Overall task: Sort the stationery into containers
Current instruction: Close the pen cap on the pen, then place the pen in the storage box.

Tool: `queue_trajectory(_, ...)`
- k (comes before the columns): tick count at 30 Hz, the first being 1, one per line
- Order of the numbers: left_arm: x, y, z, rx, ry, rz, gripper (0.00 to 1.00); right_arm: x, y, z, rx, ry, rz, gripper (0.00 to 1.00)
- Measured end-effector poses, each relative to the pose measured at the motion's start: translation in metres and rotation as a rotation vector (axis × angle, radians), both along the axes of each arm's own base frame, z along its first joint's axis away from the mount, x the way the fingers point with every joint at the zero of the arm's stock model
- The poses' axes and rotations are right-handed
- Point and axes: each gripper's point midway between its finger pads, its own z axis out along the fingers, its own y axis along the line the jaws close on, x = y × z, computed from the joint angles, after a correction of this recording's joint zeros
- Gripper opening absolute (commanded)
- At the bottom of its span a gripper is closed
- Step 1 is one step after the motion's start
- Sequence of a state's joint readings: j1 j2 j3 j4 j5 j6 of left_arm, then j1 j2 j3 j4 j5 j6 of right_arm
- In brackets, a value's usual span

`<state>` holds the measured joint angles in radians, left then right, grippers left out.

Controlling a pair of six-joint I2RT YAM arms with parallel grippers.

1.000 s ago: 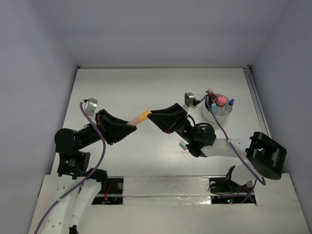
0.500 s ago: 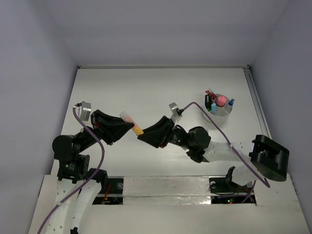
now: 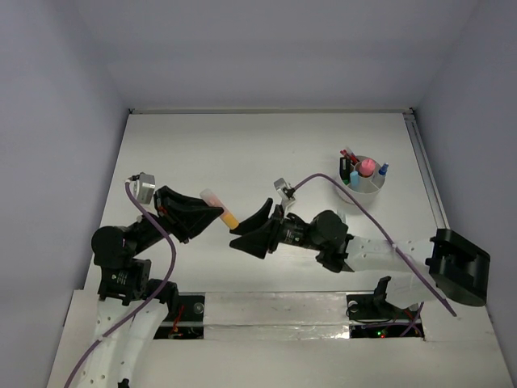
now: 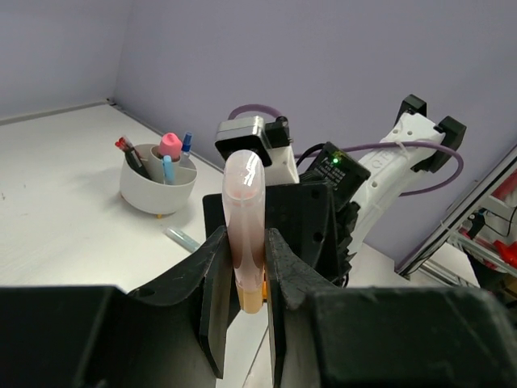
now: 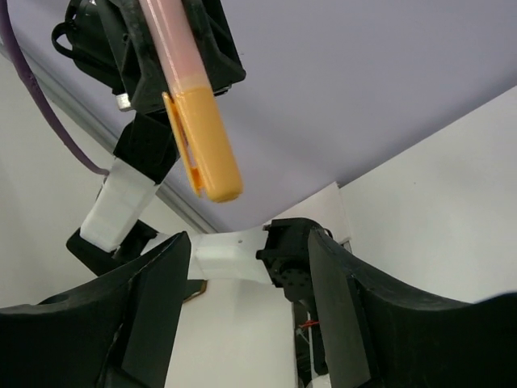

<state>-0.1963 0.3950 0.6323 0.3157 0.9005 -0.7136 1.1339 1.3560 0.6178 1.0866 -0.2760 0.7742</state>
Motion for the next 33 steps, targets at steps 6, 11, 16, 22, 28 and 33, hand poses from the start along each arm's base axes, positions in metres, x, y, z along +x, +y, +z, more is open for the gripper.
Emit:
queue_trajectory(6, 0.004, 0.000, -0.012, 0.038, 0.015, 0.014, 0.00, 0.000, -0.023, 0.010, -0.079, -0.068, -0.068, 0.74)
queue_trajectory(11, 0.010, -0.001, -0.031, 0.087, 0.052, 0.016, 0.00, 0.005, -0.048, 0.029, -0.162, -0.131, -0.162, 0.78)
queue_trajectory(16, 0.020, -0.008, -0.064, 0.130, 0.154, -0.042, 0.00, 0.013, -0.048, 0.063, -0.222, -0.226, -0.205, 0.78)
queue_trajectory(22, 0.015, -0.014, -0.082, 0.154, 0.206, -0.097, 0.00, 0.027, -0.026, 0.083, -0.272, -0.303, -0.224, 0.79)
queue_trajectory(28, 0.006, -0.017, -0.080, 0.164, 0.168, -0.135, 0.00, 0.045, 0.004, 0.058, -0.380, -0.304, -0.222, 0.79)
queue_trajectory(33, 0.000, -0.020, -0.079, 0.170, 0.155, -0.162, 0.00, 0.052, 0.008, 0.040, -0.437, -0.294, -0.234, 0.78)
